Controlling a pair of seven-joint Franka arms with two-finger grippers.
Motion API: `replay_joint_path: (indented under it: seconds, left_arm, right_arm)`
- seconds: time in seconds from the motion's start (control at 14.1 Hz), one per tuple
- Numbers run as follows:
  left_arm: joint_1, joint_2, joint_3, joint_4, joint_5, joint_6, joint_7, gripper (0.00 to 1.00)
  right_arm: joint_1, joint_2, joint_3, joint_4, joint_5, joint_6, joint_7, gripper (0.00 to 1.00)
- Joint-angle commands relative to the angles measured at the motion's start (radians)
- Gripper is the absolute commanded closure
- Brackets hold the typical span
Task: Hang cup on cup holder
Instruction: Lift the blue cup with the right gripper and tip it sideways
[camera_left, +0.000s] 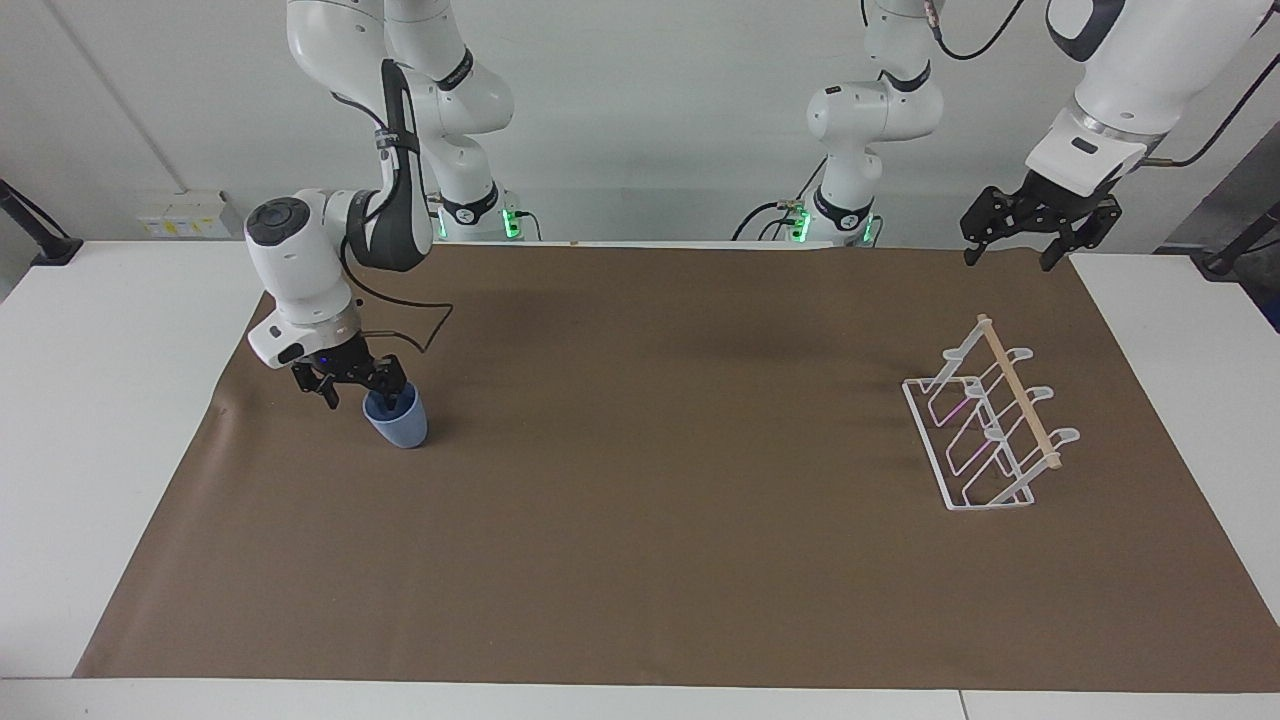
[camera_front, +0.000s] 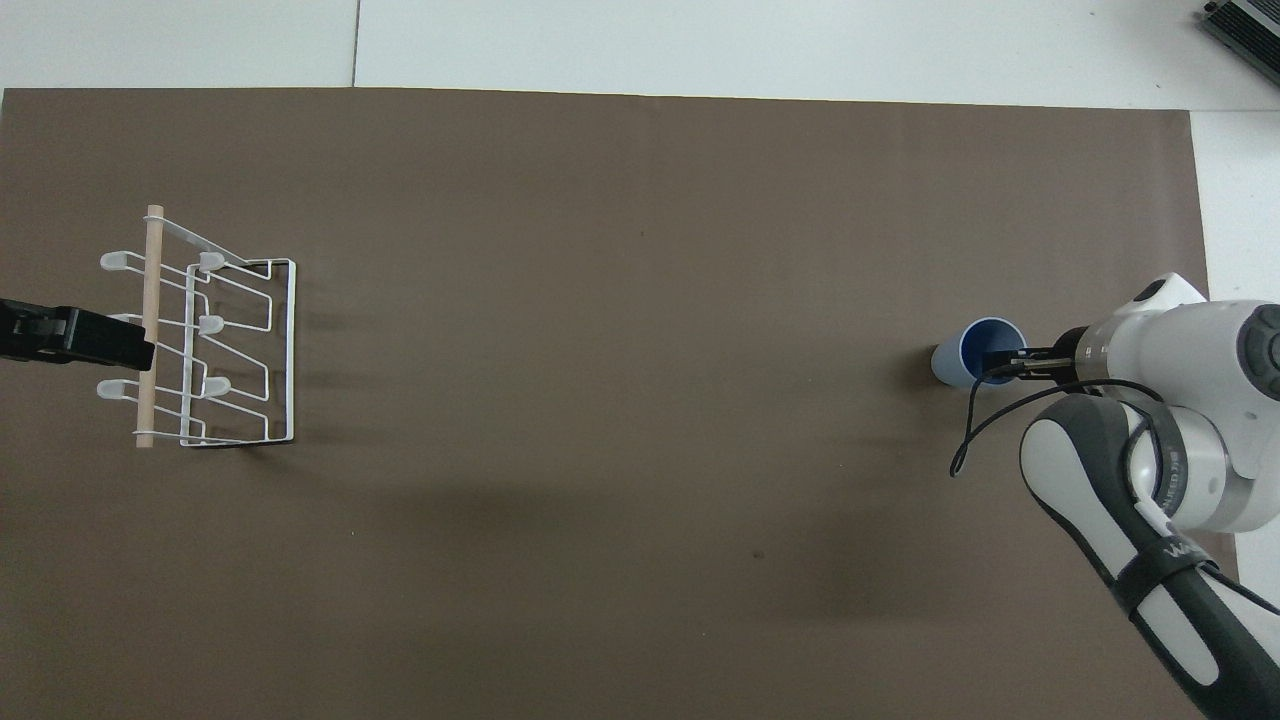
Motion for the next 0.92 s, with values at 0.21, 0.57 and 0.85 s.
replay_joint_path:
  seconds: [0.21, 0.57, 0.85]
  left_arm:
    - [0.016, -0.033, -0.008, -0.035, -0.008, 0.004, -0.006, 0.00]
    - [0.016, -0.033, -0.008, -0.035, -0.008, 0.004, -0.006, 0.00]
    - [0.016, -0.033, -0.008, -0.035, -0.008, 0.004, -0.006, 0.00]
  right_arm:
    - [-0.005, -0.008, 0.003, -0.012, 0.020, 0.008, 0.015, 1.00]
    - [-0.003, -0.008, 0.003, -0.009, 0.020, 0.007, 0.031, 1.00]
    - [0.001, -0.004, 0.006, 0.009, 0.024, 0.001, 0.028, 1.00]
